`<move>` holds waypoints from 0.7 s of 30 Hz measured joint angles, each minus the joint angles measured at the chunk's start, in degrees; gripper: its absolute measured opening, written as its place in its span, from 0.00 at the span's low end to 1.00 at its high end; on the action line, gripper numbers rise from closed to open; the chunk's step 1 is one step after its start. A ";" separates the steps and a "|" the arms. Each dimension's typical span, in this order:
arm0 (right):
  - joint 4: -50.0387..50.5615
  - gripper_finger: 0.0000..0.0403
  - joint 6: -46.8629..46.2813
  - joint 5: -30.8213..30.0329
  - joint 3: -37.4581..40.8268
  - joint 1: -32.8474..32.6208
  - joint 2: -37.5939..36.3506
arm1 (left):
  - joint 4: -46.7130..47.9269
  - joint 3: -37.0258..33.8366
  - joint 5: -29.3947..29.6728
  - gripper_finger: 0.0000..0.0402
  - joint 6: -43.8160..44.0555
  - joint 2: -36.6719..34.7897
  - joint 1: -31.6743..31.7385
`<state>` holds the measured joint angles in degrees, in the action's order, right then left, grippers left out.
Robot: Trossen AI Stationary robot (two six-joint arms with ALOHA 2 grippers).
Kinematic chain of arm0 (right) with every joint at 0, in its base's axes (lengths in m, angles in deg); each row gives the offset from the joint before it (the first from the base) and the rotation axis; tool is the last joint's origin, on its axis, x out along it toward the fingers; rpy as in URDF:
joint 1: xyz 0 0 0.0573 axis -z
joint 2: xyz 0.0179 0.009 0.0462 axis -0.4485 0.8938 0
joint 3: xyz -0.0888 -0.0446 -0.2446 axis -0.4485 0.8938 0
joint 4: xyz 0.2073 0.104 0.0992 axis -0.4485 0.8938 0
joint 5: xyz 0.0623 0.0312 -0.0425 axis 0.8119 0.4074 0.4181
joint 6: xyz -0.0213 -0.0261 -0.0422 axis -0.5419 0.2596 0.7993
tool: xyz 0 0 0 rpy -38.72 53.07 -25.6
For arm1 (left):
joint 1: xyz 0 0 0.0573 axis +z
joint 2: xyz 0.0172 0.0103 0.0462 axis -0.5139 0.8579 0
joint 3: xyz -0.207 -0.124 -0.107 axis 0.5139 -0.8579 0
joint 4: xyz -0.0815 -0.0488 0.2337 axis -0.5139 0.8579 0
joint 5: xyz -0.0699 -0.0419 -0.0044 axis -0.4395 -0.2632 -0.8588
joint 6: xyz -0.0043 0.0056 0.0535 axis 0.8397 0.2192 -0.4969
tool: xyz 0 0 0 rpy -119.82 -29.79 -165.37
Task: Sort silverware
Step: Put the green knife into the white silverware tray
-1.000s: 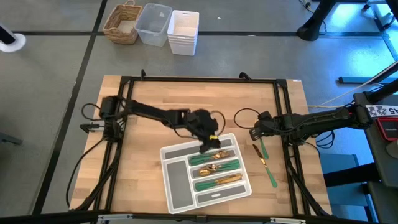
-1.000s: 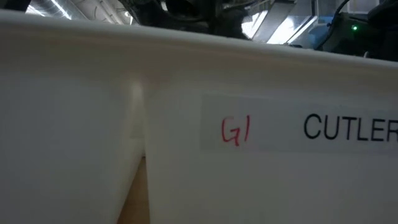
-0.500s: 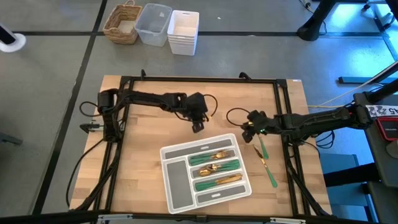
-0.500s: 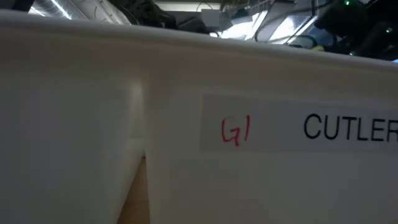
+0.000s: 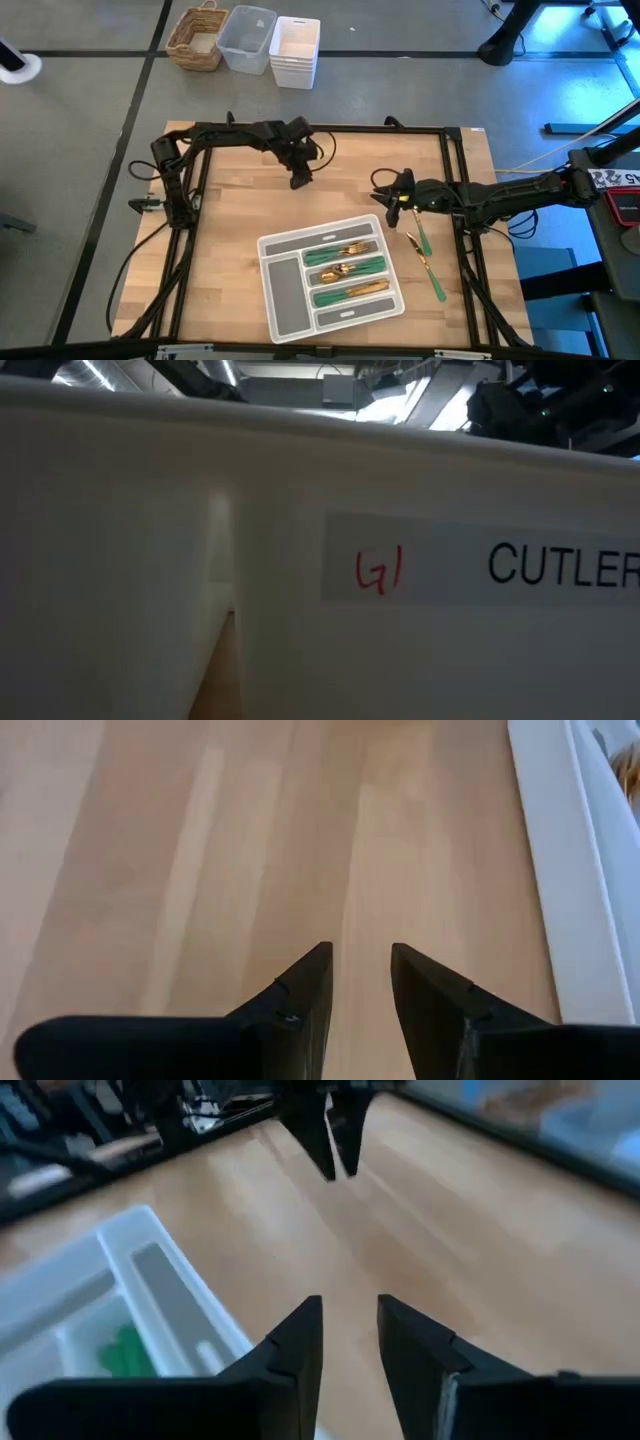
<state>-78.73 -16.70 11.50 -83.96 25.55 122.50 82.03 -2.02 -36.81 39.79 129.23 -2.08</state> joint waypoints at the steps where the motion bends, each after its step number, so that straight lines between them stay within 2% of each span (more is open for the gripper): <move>1: 0.11 0.25 -4.03 0.48 0.00 0.00 0.00 | -0.27 0.00 -0.06 0.24 0.16 0.02 0.26; 4: 0.07 0.25 -16.02 4.55 0.00 0.00 0.00 | -0.31 0.00 -0.13 0.24 0.16 0.02 0.44; 7: 0.09 0.25 -21.83 7.40 0.00 -0.01 0.00 | -0.51 0.00 -0.44 0.24 0.14 0.07 -0.52; 13: 4.71 0.25 -22.68 0.61 0.00 0.00 0.00 | -3.88 0.00 -0.60 0.24 2.08 0.11 -3.04; 17: 12.24 0.25 -23.38 -3.65 0.00 0.00 0.00 | -7.91 0.00 -0.49 0.24 3.54 0.12 -5.03; 19: 17.13 0.25 -28.92 -4.13 0.00 0.00 0.00 | -9.63 0.00 -0.54 0.24 3.09 0.13 -5.77; 21: 21.89 0.25 -38.38 -3.76 0.00 0.00 0.00 | -10.56 0.00 -0.61 0.24 3.84 0.13 -6.27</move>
<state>-56.84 -55.08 7.75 -83.96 25.55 122.50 71.47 -2.02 -37.42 43.63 129.36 -8.34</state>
